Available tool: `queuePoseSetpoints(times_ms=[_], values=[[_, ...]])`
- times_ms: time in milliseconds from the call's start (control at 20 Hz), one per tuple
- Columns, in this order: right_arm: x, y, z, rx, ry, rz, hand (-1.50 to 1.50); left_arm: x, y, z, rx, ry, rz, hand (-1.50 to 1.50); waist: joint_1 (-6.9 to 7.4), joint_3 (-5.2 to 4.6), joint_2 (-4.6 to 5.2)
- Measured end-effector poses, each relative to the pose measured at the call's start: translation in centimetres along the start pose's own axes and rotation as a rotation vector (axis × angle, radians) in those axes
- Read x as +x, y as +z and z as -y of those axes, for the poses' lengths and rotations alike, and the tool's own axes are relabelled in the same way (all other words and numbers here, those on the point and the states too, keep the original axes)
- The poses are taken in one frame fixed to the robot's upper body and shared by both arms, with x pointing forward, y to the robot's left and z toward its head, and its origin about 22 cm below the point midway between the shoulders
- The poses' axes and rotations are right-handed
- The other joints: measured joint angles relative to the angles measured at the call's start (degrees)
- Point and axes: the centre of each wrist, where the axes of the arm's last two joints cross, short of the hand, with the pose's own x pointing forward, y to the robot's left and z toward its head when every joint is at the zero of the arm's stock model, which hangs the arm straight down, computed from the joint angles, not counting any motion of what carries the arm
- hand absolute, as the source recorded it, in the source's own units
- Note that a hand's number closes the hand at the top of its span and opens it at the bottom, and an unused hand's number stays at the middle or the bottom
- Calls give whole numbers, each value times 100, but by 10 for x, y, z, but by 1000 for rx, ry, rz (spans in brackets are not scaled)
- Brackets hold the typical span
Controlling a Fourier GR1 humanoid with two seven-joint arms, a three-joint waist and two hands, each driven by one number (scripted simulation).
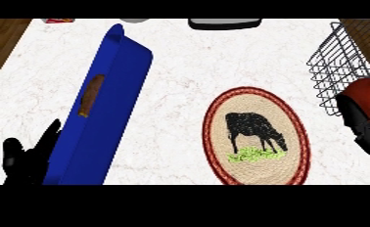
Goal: Pick the bell pepper from the placemat and place it in the basket
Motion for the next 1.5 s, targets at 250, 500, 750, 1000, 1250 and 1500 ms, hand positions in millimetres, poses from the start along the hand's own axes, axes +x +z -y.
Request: queuePoseSetpoints(times_ms=[250, 500, 750, 1000, 1250, 1500], values=[[8, -28, 39, -62, 1, -44, 150, 2, -4, 5, -25, -3, 16, 0, 104, 6, 15], [8, -63, 74, -85, 15, -79, 150, 2, -9, 7, -51, -6, 22, 0, 167, 7, 27], [-6, -94, 94, -81, 66, -116, 150, 5, -11, 14, -48, -17, 32, 0, 247, 10, 48], [-30, -121, 95, -66, 69, -146, 150, 6, -14, 18, -58, -20, 40, 0, 298, 14, 56], [-64, -140, 92, -53, -18, -193, 150, 6, -16, 19, -67, -14, 35, 0, 303, 28, 50], [-100, -150, 85, -59, -104, -221, 150, 7, -16, 20, -68, -11, 33, 0, 300, 13, 52]])
